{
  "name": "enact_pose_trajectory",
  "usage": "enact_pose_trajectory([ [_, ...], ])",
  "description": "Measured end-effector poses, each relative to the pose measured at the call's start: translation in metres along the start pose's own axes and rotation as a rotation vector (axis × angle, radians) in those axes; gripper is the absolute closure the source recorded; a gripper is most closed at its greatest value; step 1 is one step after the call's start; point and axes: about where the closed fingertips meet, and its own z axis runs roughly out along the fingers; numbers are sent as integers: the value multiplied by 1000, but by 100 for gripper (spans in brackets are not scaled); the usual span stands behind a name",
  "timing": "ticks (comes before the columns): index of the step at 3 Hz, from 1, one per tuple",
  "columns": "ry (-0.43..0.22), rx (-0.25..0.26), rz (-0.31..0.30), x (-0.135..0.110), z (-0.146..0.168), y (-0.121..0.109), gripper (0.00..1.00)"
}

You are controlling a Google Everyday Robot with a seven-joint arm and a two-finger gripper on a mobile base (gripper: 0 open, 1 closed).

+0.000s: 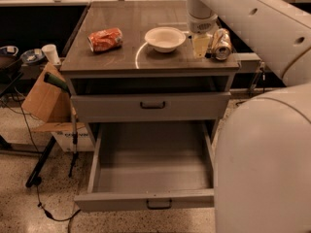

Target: Pick rxbar chocolate from middle drawer and place on counter

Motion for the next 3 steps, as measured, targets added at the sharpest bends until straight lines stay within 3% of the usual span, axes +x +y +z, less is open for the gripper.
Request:
enact_pose_trajectory([
  [1, -18, -6, -3, -9, 8, -8, 100],
  [3, 7, -10, 65, -11, 25, -25, 58],
])
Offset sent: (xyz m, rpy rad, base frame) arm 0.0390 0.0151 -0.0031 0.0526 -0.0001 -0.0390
